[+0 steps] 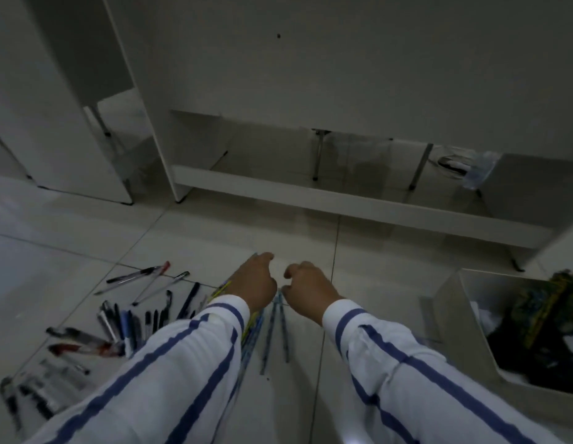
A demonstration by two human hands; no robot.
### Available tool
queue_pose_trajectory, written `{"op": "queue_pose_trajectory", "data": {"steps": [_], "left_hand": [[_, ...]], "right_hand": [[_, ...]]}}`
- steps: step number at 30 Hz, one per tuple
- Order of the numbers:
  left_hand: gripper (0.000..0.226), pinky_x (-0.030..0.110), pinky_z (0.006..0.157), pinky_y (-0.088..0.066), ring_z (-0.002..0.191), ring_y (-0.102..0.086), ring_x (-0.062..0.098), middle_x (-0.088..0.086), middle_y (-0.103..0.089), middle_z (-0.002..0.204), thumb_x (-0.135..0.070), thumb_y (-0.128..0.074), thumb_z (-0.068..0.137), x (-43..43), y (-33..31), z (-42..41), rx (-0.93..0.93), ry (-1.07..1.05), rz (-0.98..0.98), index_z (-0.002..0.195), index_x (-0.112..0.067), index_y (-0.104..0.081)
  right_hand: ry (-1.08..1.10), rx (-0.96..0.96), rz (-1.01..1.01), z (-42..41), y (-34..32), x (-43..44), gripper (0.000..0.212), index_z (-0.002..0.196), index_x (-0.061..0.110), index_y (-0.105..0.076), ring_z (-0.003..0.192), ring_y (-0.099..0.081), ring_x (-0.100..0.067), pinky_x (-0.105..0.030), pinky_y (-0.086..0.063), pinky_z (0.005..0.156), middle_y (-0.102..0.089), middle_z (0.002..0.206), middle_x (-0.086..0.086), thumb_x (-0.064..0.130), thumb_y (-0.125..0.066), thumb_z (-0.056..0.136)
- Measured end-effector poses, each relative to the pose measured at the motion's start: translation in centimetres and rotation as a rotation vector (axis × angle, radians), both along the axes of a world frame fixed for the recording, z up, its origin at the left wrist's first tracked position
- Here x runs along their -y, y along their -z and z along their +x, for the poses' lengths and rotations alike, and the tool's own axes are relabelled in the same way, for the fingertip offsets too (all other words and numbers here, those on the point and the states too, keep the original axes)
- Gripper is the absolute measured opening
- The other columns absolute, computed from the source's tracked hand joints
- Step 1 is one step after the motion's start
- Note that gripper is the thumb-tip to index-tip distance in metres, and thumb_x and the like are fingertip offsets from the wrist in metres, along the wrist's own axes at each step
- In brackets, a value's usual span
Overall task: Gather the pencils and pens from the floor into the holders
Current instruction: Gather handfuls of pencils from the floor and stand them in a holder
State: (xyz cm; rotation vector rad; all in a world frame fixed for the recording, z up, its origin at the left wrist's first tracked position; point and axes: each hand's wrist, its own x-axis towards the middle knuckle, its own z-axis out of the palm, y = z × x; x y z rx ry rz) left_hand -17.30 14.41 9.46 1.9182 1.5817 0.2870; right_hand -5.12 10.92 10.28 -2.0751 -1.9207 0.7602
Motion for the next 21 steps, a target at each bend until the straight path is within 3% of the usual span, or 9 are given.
{"op": "queue_pose_trajectory", "data": {"steps": [4, 9, 12, 17, 21], "left_hand": [[0.062, 0.037, 0.111, -0.034, 0.137, -0.036, 0.025, 0.009, -0.032, 0.153, -0.006, -0.050, 0.089, -0.8, 3.9, -1.7, -0.004, 0.073, -0.091, 0.146, -0.017, -0.031], [0.058, 0.040, 0.109, -0.038, 0.134, -0.040, 0.027, 0.012, -0.039, 0.147, -0.005, -0.053, 0.087, -0.9, 9.0, -5.1, -0.122, 0.150, -0.178, 0.142, -0.012, -0.038], [0.054, 0.038, 0.107, -0.039, 0.132, -0.039, 0.027, 0.011, -0.043, 0.143, -0.007, -0.053, 0.085, -0.3, 11.2, -7.1, -0.208, 0.205, -0.188, 0.138, -0.011, -0.042], [0.064, 0.038, 0.117, -0.024, 0.143, -0.021, 0.026, 0.008, -0.027, 0.154, -0.007, -0.049, 0.087, 0.5, 13.1, -9.0, -0.214, 0.223, -0.138, 0.148, -0.014, -0.028], [0.069, 0.034, 0.119, -0.021, 0.145, -0.019, 0.023, 0.008, -0.025, 0.155, 0.002, -0.052, 0.083, 1.0, 13.9, -10.1, -0.157, 0.249, -0.077, 0.147, -0.013, -0.031]], "right_hand": [[0.056, -0.013, -0.122, -3.3, 4.0, 0.0, 0.033, 0.121, 0.006, -0.056, 0.112, -0.054, -0.033, -0.033, -0.047, 0.093, -0.050, 0.124, -0.017, 0.012, -0.051, 0.090], [0.111, 0.025, -0.283, -5.4, 8.6, -0.4, 0.024, 0.108, 0.000, -0.061, 0.102, -0.059, -0.032, -0.025, -0.041, 0.074, -0.055, 0.117, -0.019, 0.005, -0.048, 0.089], [0.131, 0.085, -0.306, -6.2, 11.2, -0.2, 0.029, 0.116, 0.002, -0.057, 0.111, -0.052, -0.034, -0.033, -0.046, 0.090, -0.046, 0.126, -0.018, 0.007, -0.045, 0.091], [0.099, 0.139, -0.325, -6.6, 13.7, 0.9, 0.050, 0.144, 0.008, -0.033, 0.134, -0.029, -0.033, -0.037, -0.033, 0.108, -0.018, 0.155, -0.009, 0.008, -0.041, 0.094], [0.041, 0.174, -0.301, -7.0, 14.5, 1.9, 0.048, 0.139, 0.004, -0.038, 0.126, -0.036, -0.032, -0.034, -0.035, 0.105, -0.032, 0.145, -0.012, 0.002, -0.043, 0.091]]}}
